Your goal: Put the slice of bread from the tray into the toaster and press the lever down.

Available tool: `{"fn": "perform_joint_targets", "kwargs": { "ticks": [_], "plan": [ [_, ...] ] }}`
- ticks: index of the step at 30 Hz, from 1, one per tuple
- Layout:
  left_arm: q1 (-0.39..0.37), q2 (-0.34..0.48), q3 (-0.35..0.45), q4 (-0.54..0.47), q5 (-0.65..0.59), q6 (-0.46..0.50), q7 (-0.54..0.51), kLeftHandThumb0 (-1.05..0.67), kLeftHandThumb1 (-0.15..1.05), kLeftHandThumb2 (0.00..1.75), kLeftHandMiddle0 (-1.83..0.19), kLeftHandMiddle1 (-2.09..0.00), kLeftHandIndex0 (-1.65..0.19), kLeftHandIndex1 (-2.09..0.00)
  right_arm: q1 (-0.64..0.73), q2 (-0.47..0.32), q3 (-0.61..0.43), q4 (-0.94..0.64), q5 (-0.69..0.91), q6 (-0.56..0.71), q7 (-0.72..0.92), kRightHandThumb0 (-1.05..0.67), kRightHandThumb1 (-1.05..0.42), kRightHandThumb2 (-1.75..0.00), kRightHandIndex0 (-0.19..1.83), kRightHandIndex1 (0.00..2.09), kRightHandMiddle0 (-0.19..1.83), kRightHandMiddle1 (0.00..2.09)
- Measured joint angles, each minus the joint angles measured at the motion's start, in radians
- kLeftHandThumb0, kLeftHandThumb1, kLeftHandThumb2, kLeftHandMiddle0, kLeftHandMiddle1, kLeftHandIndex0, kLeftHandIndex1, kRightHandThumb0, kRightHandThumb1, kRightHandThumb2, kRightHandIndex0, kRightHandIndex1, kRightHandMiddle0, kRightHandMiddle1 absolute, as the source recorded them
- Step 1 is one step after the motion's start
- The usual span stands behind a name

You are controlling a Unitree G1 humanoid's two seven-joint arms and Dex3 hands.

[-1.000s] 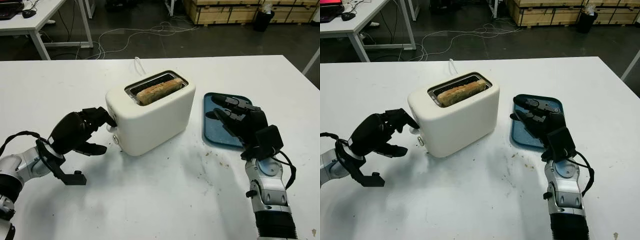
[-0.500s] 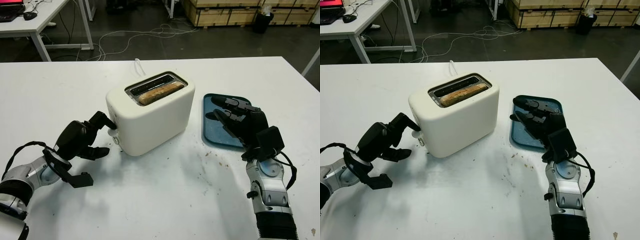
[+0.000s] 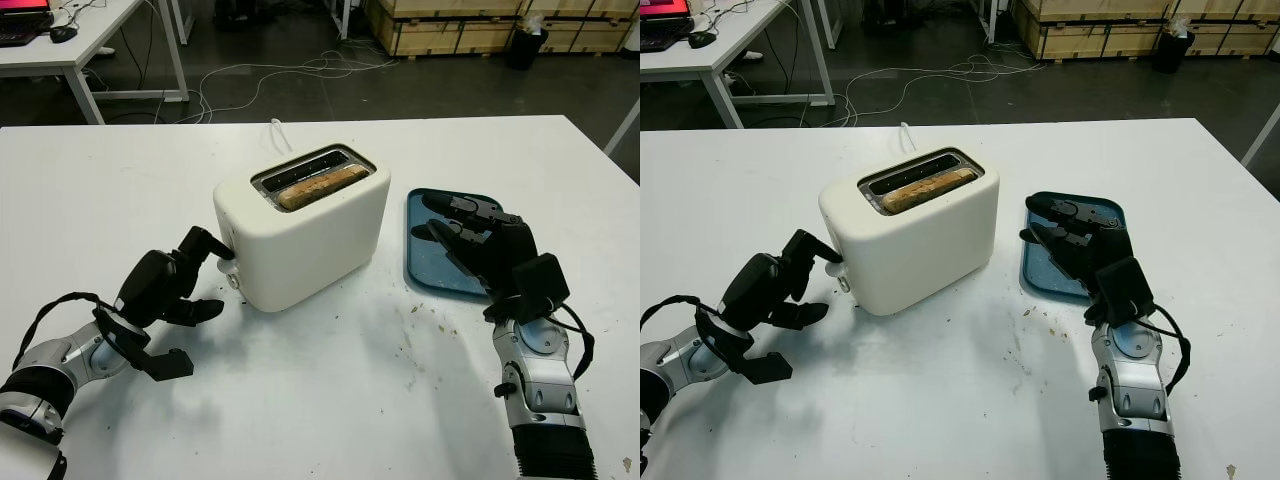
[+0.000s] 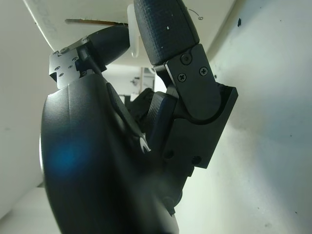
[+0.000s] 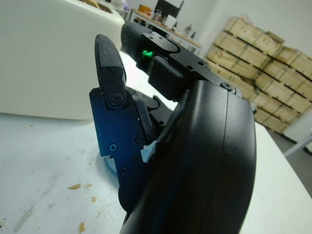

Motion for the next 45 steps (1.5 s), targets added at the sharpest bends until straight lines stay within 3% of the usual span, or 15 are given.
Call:
{"fn": "perform_joint_targets", "kwargs": {
  "ticks": [11, 15, 18, 20, 23, 26, 30, 37, 45],
  "plan": [
    [0.004, 0.018, -0.017, -0.021, 0.0, 0.012, -0.003, -1.05, 0.92, 0.84, -1.16, -1.75, -0.7, -1.74, 0.002, 0.0, 0.001, -0.002, -0.003, 0.0, 0.0, -0.5, -0.92, -0.1, 0.94, 0.5, 1.04, 0.0],
    [0.026, 0.025, -0.017, -0.042, -0.022, 0.019, -0.025, -1.05, 0.92, 0.81, -1.03, -1.75, -0.67, -1.7, 0.002, 0.0, 0.001, -0.002, -0.003, 0.0, 0.0, -0.5, -0.92, -0.1, 0.95, 0.5, 1.04, 0.0],
    [0.036, 0.027, -0.02, -0.044, -0.022, 0.019, -0.024, -1.05, 0.92, 0.8, -1.1, -1.75, -0.75, -1.72, 0.002, 0.0, 0.001, -0.002, -0.004, 0.0, 0.0, -0.51, -0.92, -0.1, 0.95, 0.51, 1.05, 0.0],
    [0.036, 0.027, -0.035, -0.042, -0.016, 0.036, -0.003, -1.05, 0.92, 0.85, -1.25, -1.75, -0.71, -1.74, 0.002, 0.0, 0.001, -0.002, -0.004, 0.0, 0.0, -0.5, -0.92, -0.1, 0.95, 0.51, 1.04, 0.0],
    [0.032, 0.025, -0.065, -0.035, 0.0, 0.068, 0.04, -1.05, 0.92, 0.83, -1.43, -1.75, -0.86, -1.72, 0.002, 0.0, 0.001, -0.002, -0.003, 0.0, 0.0, -0.5, -0.92, -0.1, 0.94, 0.51, 1.04, 0.0],
    [0.021, 0.018, -0.085, -0.019, 0.001, 0.086, 0.049, -1.05, 0.92, 0.81, -1.46, -1.72, -0.98, -1.63, 0.002, 0.0, 0.002, -0.002, -0.003, 0.0, 0.001, -0.49, -0.92, -0.09, 0.94, 0.51, 1.04, 0.0],
    [0.009, 0.015, -0.099, -0.002, 0.0, 0.088, 0.049, -1.05, 0.92, 0.76, -1.56, -1.73, -1.44, -1.56, 0.002, 0.0, 0.002, -0.002, -0.003, 0.0, 0.001, -0.5, -0.92, -0.09, 0.94, 0.51, 1.04, 0.0],
    [0.002, 0.012, -0.133, 0.017, 0.0, 0.089, 0.09, -1.05, 0.92, 0.76, -1.57, -1.72, -1.43, -1.49, 0.002, 0.0, 0.002, -0.002, -0.003, 0.0, 0.002, -0.49, -0.92, -0.09, 0.94, 0.52, 1.04, 0.0],
    [0.002, 0.014, -0.145, 0.019, 0.0, 0.089, 0.097, -1.05, 0.92, 0.72, -1.48, -1.62, -1.28, -1.4, 0.002, 0.0, 0.002, -0.002, -0.003, 0.0, 0.002, -0.51, -0.92, -0.09, 0.92, 0.52, 1.04, 0.0]
  ]
}}
